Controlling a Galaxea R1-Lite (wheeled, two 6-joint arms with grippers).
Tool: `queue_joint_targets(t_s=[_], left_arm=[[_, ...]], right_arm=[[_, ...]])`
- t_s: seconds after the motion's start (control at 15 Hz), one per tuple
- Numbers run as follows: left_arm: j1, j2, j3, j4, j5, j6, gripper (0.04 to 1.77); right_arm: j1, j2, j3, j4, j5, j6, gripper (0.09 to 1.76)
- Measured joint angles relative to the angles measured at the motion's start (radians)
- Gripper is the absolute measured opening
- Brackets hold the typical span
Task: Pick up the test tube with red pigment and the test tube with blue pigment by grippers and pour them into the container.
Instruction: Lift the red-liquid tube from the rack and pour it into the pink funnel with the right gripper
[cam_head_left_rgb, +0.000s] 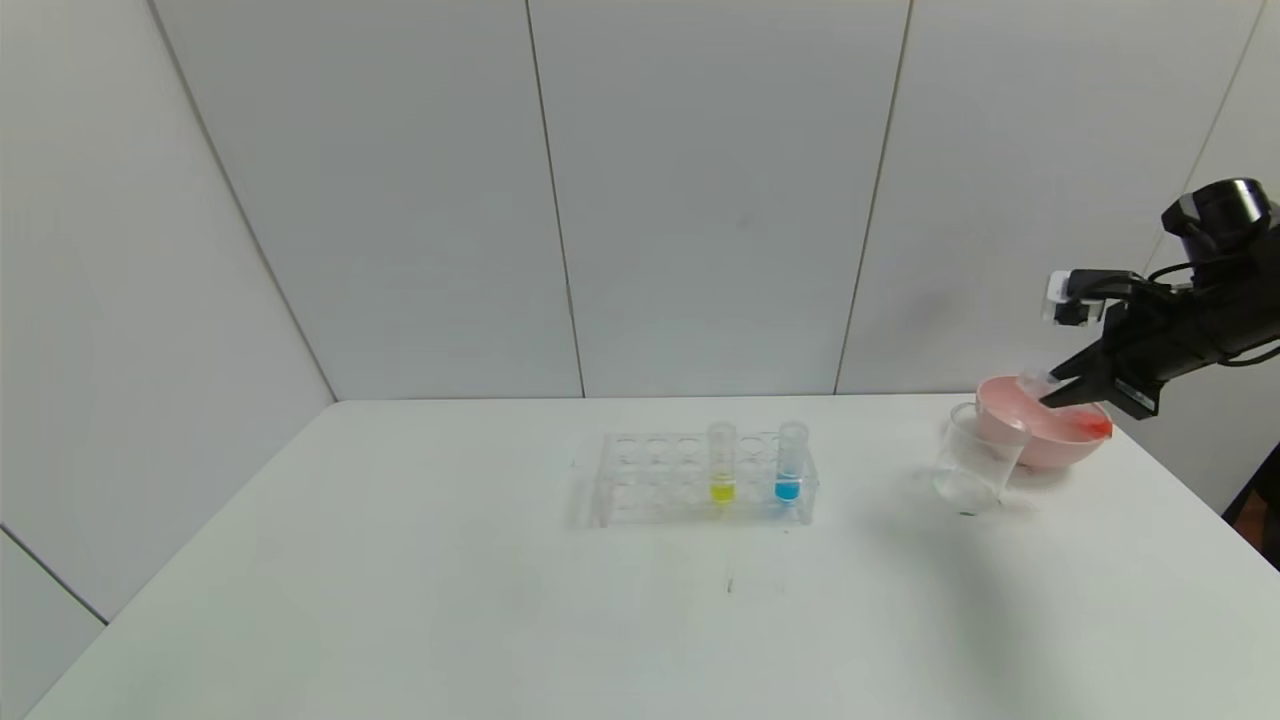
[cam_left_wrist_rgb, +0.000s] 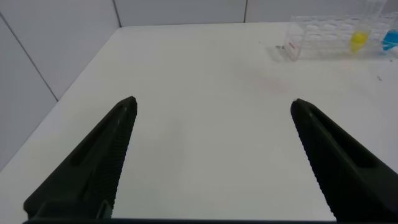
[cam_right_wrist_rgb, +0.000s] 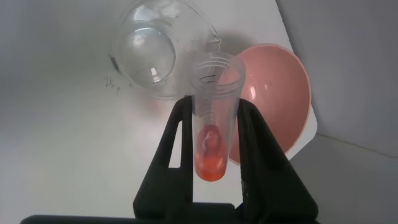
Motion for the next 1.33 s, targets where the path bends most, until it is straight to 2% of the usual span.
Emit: queue_joint_targets(t_s=[0.2,0.47,0.8,1.33], left_arm=[[0.000,0.000,0.000,0.000,0.000,0.000,1.76],[0.000,0.000,0.000,0.000,0.000,0.000,1.76],[0.000,0.000,0.000,0.000,0.000,0.000,1.76],[0.000,0.000,0.000,0.000,0.000,0.000,1.76]], right_arm=[[0.026,-0.006,0.000,-0.001,-0.123,-0.039,0.50],[0.054,-0.011,0.000,-0.011,-0.221,-0.089,0.50],[0.090,-0.013,0.000,-0.019,-0.294,-0.113,0.50],[0.128,-0.020,0.000,-0.023,-0.391,-0.216,0.50]])
